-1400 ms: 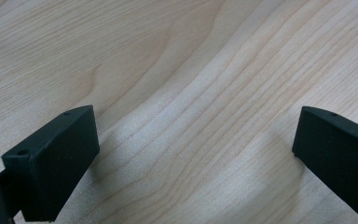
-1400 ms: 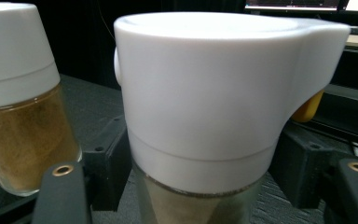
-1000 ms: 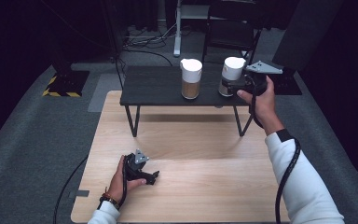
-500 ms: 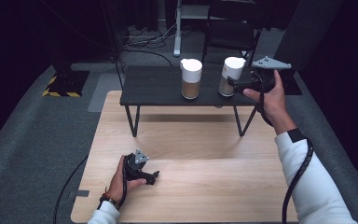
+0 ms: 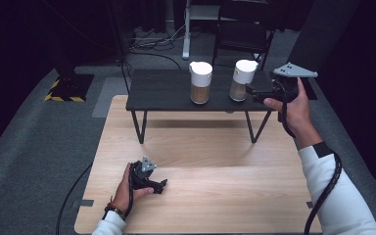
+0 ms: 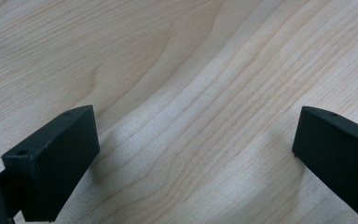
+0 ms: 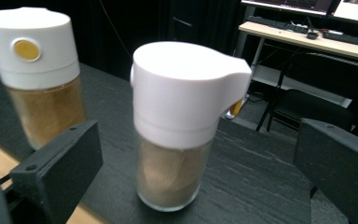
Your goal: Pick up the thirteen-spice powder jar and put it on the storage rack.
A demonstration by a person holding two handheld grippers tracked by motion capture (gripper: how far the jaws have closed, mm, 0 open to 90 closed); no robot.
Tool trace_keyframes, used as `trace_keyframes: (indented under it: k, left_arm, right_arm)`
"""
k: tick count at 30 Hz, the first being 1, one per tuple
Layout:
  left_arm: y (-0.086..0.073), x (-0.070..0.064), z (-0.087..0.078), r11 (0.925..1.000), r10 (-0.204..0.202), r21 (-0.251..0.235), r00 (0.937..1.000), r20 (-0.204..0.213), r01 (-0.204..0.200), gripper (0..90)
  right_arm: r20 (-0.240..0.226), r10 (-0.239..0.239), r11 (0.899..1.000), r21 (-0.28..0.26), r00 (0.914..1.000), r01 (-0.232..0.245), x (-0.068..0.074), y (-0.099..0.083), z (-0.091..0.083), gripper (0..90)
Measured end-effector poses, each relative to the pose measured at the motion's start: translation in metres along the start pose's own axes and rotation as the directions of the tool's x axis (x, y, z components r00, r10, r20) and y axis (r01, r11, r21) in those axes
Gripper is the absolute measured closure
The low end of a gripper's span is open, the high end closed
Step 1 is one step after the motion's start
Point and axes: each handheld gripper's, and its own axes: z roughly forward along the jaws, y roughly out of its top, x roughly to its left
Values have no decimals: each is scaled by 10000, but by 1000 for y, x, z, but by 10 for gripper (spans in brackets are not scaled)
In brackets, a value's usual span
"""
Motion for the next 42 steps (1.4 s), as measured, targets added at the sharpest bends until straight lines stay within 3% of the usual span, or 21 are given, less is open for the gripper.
trace_keyframes:
  k: [6, 14, 31, 42]
  left_arm:
    - [0, 0, 0, 10000, -8, 7, 10000, 2, 8, 4]
    - [0, 0, 0, 10000, -2, -2, 10000, 0, 2, 4]
    - [0, 0, 0, 10000, -8, 2, 10000, 1, 8, 4]
    - [0, 0, 0, 10000, 0, -6, 10000, -3, 0, 4]
  right_arm:
    - [-71, -250, 9996, -149, 9997, 249, 1, -13, -14, 11]
    - [-278, -212, 9995, -231, 9994, 205, 0, -33, -30, 11]
    - [-487, -365, 9993, -38, 9981, 364, 9, -74, -52, 11]
    - [-939, 271, 9996, 134, 9952, -260, 12, -109, -61, 11]
